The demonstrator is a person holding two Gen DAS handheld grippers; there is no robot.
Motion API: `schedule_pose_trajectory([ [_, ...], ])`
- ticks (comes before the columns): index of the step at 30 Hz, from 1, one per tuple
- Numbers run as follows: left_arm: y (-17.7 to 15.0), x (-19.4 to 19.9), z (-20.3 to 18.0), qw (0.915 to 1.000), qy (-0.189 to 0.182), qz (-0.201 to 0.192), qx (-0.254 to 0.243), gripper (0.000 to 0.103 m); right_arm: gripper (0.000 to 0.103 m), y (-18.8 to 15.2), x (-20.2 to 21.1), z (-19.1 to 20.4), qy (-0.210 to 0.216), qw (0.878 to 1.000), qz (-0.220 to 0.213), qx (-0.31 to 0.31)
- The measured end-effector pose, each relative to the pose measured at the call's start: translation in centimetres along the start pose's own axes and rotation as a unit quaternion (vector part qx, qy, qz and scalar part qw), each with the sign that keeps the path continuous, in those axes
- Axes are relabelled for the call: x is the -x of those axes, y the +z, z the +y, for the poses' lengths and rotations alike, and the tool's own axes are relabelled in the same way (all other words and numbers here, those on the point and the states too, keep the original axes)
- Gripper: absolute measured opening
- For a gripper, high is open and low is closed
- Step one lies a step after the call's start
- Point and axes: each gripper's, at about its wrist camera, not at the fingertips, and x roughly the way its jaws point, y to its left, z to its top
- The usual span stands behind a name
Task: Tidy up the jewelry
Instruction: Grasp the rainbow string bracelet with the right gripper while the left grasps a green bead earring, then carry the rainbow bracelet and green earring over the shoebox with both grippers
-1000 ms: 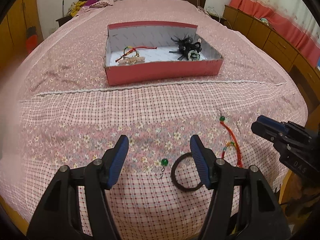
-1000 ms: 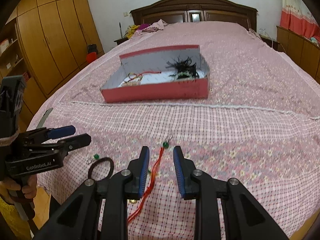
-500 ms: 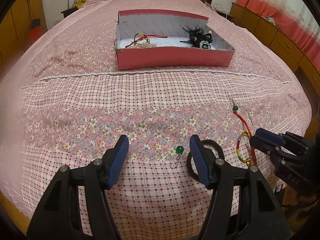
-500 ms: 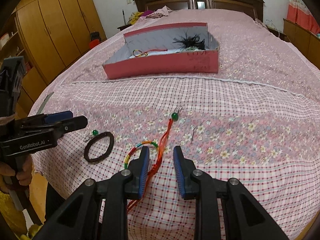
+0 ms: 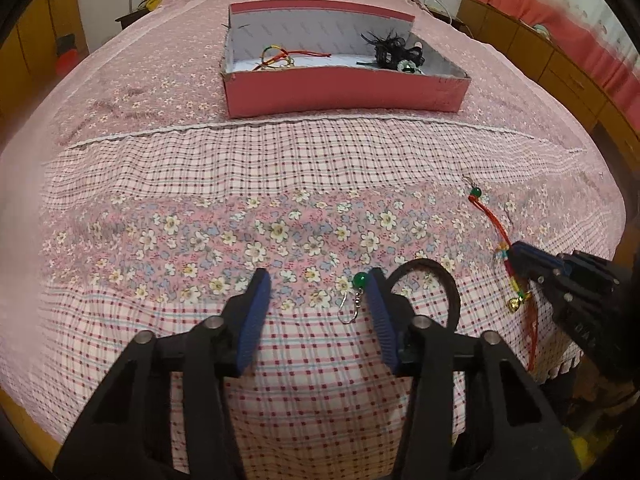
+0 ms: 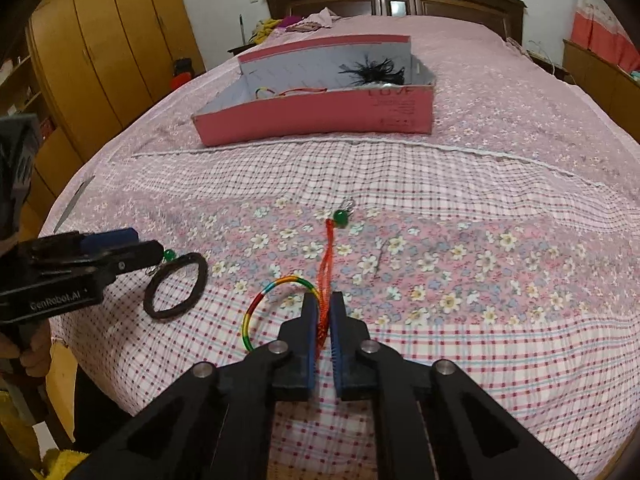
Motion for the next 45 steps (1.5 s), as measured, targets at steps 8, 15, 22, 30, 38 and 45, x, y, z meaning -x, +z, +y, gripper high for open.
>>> schedule_pose_trajectory([
  [8, 0.1, -0.7, -0.9, 0.9999, -0.006, 0.003, -0.014, 0.03, 0.007, 0.2, 0.9, -1.0, -0.006, 1.0, -0.014, -0.008],
  [15, 0.4, -1.9, -1.6, 0.9996, 0.0, 0.007, -0.026, 0.014, 0.007, 0.3, 2.1, -1.2, 0.003, 0.999, -0.03, -0.014],
  [22, 0.6, -2.7, -2.5, 0.9992, -0.005, 0.004, -0.041, 0.001, 0.007, 0.8, 3.5, -1.0, 0.01, 0.999, -0.047, -0.014],
  [30, 0.5, -1.9, -2.2, 0.9993, -0.011, -0.004, -0.036, 0.0, 0.007, 1.1, 3.9, -1.0, 0.013, 0.998, -0.053, -0.017],
  [38, 0.8, 0.4, -2.0, 0.9991, -0.01, -0.026, -0.034, 0.0, 0.007, 1.7, 4.6, -1.1, 0.013, 0.998, -0.065, -0.013],
  [45, 1.6, 2.3, -1.5, 0.9985, -0.012, -0.047, -0.025, 0.0, 0.007, 2.3, 5.3, -0.9, 0.013, 0.997, -0.074, -0.008],
])
